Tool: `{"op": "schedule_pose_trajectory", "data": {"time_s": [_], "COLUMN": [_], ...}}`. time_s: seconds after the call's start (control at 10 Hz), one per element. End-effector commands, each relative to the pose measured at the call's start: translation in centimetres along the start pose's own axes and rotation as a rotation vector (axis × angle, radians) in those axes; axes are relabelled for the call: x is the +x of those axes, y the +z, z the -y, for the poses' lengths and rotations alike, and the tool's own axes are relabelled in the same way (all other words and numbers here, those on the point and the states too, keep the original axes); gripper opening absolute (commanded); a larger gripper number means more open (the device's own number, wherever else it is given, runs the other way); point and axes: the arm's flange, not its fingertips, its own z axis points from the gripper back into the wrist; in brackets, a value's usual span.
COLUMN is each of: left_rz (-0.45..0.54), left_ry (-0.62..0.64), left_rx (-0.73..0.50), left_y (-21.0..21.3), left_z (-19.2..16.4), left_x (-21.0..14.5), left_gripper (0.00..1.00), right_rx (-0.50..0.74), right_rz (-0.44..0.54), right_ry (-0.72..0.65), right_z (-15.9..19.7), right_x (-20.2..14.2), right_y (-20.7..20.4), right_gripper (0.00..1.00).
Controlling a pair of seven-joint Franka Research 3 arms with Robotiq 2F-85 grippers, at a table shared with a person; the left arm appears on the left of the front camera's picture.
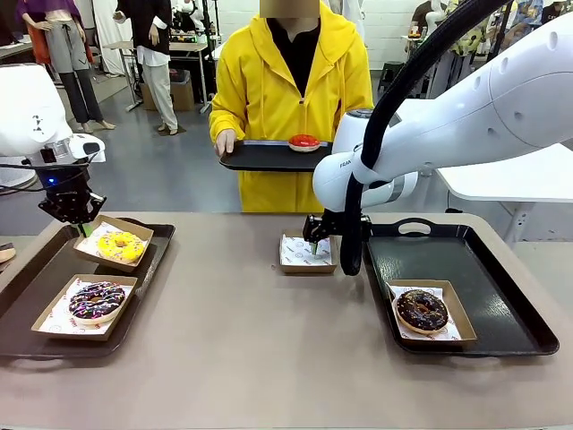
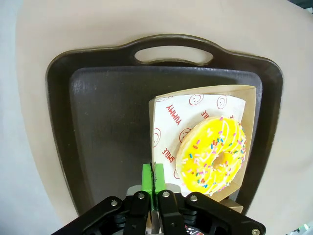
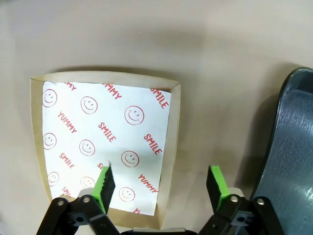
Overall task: Individually package the donuts and arrange them on the tray.
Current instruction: Place the picked Paper togo box on the Handle tray while simultaneously picking up another Paper togo box from the table with the other hand.
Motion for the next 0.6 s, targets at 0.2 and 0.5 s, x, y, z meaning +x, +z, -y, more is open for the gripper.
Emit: {"op": "schedule_pose_trajectory", "data": {"time_s": [0.2, 0.5], "left_rz": [0.02, 0.019], "left_ry": [0.024, 0.021], "left_rx": [0.071, 0.07], "left_y": [-0.33, -0.44], "left_z": [0.33, 0.43], "left_x": [0.36, 0.3], "left_gripper": [1.0, 0.77], "right_rx": [-0.036, -0.034], "right_rz": [0.027, 0.028], "right_ry": [0.004, -0.001], "right_z": [-0.45, -0.39], "right_x": [0.25, 0.23], "right_y": [-0.35, -0.31], "right_gripper": [0.0, 0.02]}}
